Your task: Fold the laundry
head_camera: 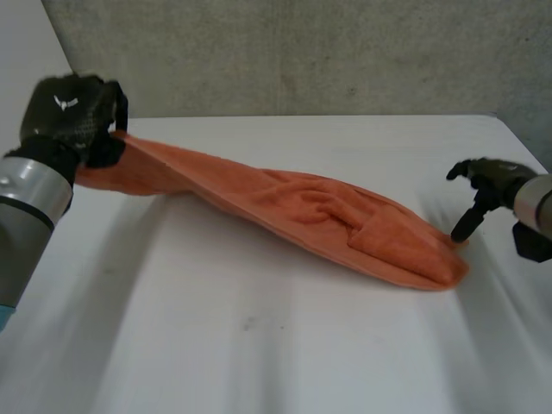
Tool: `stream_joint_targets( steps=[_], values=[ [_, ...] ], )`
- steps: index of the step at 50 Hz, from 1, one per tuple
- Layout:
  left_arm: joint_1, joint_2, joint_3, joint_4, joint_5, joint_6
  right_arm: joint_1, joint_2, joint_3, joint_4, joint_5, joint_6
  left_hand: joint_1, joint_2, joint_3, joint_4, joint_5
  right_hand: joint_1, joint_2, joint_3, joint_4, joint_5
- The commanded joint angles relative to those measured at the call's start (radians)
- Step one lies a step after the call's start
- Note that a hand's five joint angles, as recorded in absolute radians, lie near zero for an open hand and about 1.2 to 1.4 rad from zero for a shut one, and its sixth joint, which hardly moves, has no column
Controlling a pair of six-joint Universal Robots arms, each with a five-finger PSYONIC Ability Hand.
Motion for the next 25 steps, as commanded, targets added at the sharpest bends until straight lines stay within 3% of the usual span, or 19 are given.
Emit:
stream_joint_targets(
  steps=[1,11,25],
  values=[
    [-0.07,0.058,0.076,-0.057,-0.002,-0.002,-0.034,-0.239,0.112,-0.008,-0.145,-0.025,0.26,0.198,0.203,0.201,0.258,0.024,0.008,0.015,-0.002,-0.01],
    [-0.134,0.058,0.244,-0.185,-0.014,-0.029,-0.014,-0.419,0.361,-0.006,-0.285,-0.037,0.26,0.198,0.203,0.201,0.258,0.069,0.053,0.06,0.043,0.035],
    [-0.147,0.061,0.48,-0.27,-0.015,-0.12,0.147,-0.304,0.539,-0.307,-0.268,0.144,0.26,0.198,0.203,0.201,0.258,0.069,0.052,0.06,0.043,0.035]
  ],
)
